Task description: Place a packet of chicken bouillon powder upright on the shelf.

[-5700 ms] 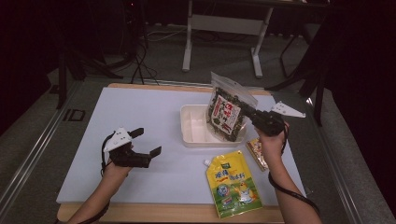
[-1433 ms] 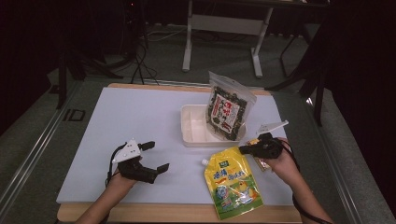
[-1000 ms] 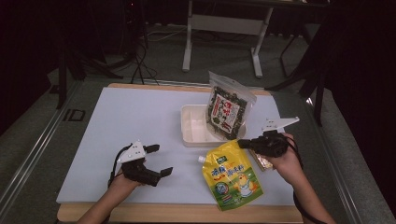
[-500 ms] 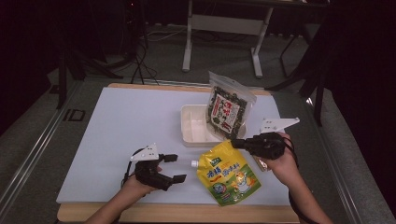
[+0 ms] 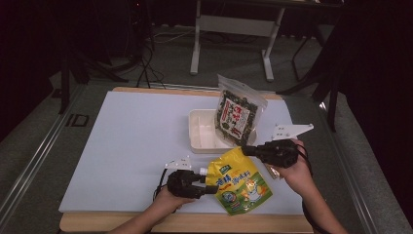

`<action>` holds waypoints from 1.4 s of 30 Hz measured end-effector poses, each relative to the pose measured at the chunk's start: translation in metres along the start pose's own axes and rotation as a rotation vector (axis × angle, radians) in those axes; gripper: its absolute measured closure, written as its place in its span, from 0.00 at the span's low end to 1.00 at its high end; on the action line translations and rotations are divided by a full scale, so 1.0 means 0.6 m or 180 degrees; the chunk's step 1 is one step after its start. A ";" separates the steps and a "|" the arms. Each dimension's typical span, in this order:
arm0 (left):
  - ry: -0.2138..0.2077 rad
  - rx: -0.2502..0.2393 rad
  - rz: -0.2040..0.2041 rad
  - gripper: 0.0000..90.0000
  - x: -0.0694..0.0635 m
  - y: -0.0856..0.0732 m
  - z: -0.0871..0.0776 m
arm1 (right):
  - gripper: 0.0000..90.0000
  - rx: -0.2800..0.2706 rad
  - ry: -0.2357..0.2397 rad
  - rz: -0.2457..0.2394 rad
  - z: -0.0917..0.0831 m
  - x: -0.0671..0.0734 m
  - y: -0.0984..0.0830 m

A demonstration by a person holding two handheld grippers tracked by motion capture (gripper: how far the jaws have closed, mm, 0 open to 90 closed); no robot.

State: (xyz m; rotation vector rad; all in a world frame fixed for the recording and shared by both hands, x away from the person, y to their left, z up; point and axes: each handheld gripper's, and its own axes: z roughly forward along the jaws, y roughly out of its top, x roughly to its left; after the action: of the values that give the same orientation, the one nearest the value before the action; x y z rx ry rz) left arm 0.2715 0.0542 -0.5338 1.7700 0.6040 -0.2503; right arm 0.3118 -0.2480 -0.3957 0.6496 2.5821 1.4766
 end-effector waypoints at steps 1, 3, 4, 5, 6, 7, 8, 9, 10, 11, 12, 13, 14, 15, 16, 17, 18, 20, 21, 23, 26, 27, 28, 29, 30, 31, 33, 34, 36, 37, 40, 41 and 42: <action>-0.0025 -0.0082 -0.0070 0.61 0.003 0.004 -0.002 | 1.00 0.0006 0.0004 -0.0004 0.000 0.001 0.000; -0.0023 -0.0149 -0.0138 0.67 0.006 0.007 -0.006 | 1.00 0.0014 -0.0005 -0.0024 -0.001 0.003 0.001; -0.0044 -0.0181 -0.0179 0.69 0.007 0.009 -0.008 | 1.00 0.0018 0.0003 -0.0028 -0.001 0.004 0.002; -0.0033 -0.0164 -0.0178 0.71 0.008 0.011 -0.010 | 1.00 0.0029 0.0000 -0.0035 -0.001 0.005 0.003; -0.0033 -0.0164 -0.0178 0.77 0.008 0.011 -0.010 | 1.00 0.0029 0.0000 -0.0035 -0.001 0.005 0.003; -0.0033 -0.0164 -0.0178 0.77 0.008 0.011 -0.010 | 1.00 0.0028 0.0004 -0.0049 -0.001 0.007 0.004; -0.0094 -0.0110 -0.0176 0.83 0.005 0.014 -0.013 | 1.00 0.0038 0.0006 -0.0065 -0.002 0.009 0.006; -0.0109 -0.0091 -0.0182 0.84 0.003 0.014 -0.014 | 1.00 0.0055 -0.0004 -0.0073 -0.003 0.011 0.007; -0.0119 -0.0067 -0.0190 0.86 0.001 0.015 -0.014 | 1.00 0.0056 -0.0010 -0.0082 -0.004 0.012 0.007; -0.0140 -0.0045 -0.0193 0.89 -0.001 0.016 -0.015 | 1.00 0.0058 -0.0011 -0.0083 -0.006 0.012 0.007; -0.0175 -0.0035 -0.0203 0.93 -0.003 0.018 -0.016 | 1.00 0.0053 0.0000 -0.0082 -0.008 0.012 0.008; -0.0167 0.0003 -0.0135 0.94 -0.009 0.022 -0.018 | 1.00 0.0050 -0.0001 -0.0086 -0.010 0.013 0.008; -0.0179 0.0058 -0.0080 0.95 -0.014 0.026 -0.019 | 1.00 0.0039 -0.0004 -0.0093 -0.013 0.014 0.008; -0.0181 0.0061 -0.0058 0.95 -0.019 0.031 -0.022 | 1.00 0.0040 -0.0008 -0.0100 -0.016 0.015 0.009; -0.0154 0.0097 -0.0004 0.96 -0.025 0.037 -0.025 | 1.00 0.0019 -0.0006 -0.0098 -0.019 0.016 0.009; -0.0141 0.0125 0.0064 0.96 -0.029 0.043 -0.028 | 1.00 -0.0003 0.0005 -0.0105 -0.023 0.016 0.010; -0.0141 0.0125 0.0064 0.96 -0.029 0.043 -0.028 | 1.00 -0.0003 0.0005 -0.0105 -0.023 0.016 0.010; -0.0059 0.0181 0.0242 0.96 -0.044 0.061 -0.039 | 1.00 -0.0046 0.0004 -0.0129 -0.030 0.018 0.013; -0.0030 0.0202 0.0330 0.97 -0.049 0.068 -0.045 | 1.00 -0.0074 0.0027 -0.0135 -0.035 0.018 0.014; 0.0052 0.0214 0.0437 0.97 -0.057 0.081 -0.056 | 1.00 -0.0137 0.0045 -0.0138 -0.040 0.018 0.015; 0.0137 0.0240 0.0553 0.98 -0.061 0.095 -0.071 | 1.00 -0.0192 0.0065 -0.0132 -0.042 0.017 0.013; 0.0137 0.0255 0.0606 0.98 -0.062 0.100 -0.076 | 1.00 -0.0197 0.0068 -0.0127 -0.042 0.017 0.013; 0.0162 0.0269 0.0651 0.99 -0.063 0.105 -0.081 | 1.00 -0.0221 0.0084 -0.0125 -0.041 0.016 0.011; 0.0167 0.0268 0.0662 0.99 -0.064 0.108 -0.084 | 0.99 -0.0242 0.0108 -0.0114 -0.041 0.014 0.010; 0.0163 0.0270 0.0695 0.99 -0.065 0.111 -0.087 | 0.95 -0.0258 0.0134 -0.0076 -0.040 0.012 0.009; 0.0158 0.0257 0.0736 0.99 -0.067 0.114 -0.091 | 0.91 -0.0284 0.0176 -0.0048 -0.039 0.010 0.008; 0.0147 0.0225 0.0805 0.99 -0.071 0.121 -0.097 | 0.83 -0.0283 0.0333 0.0036 -0.032 0.003 0.004; 0.0092 0.0216 0.0826 0.99 -0.071 0.125 -0.099 | 0.80 -0.0259 0.0389 0.0051 -0.025 0.001 0.000; 0.0112 0.0192 0.0891 0.99 -0.074 0.132 -0.103 | 0.77 -0.0236 0.0475 0.0057 -0.012 0.000 -0.005; 0.0053 0.0200 0.0919 0.99 -0.074 0.134 -0.104 | 0.76 -0.0237 0.0515 0.0050 -0.007 0.001 -0.006; 0.0087 0.0188 0.1002 0.99 -0.074 0.139 -0.107 | 0.77 -0.0241 0.0581 -0.0070 0.003 0.006 -0.004; 0.0131 0.0182 0.1009 0.99 -0.074 0.141 -0.108 | 0.78 -0.0235 0.0600 -0.0118 0.005 0.008 -0.002; 0.0123 0.0181 0.0999 0.99 -0.071 0.143 -0.109 | 0.80 -0.0225 0.0609 -0.0148 0.006 0.009 0.000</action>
State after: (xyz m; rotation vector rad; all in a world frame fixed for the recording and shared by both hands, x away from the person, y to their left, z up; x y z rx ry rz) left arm 0.2708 0.0894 -0.4235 1.8988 0.3414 -0.0166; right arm 0.3080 -0.2430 -0.3971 0.4575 2.6467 1.6826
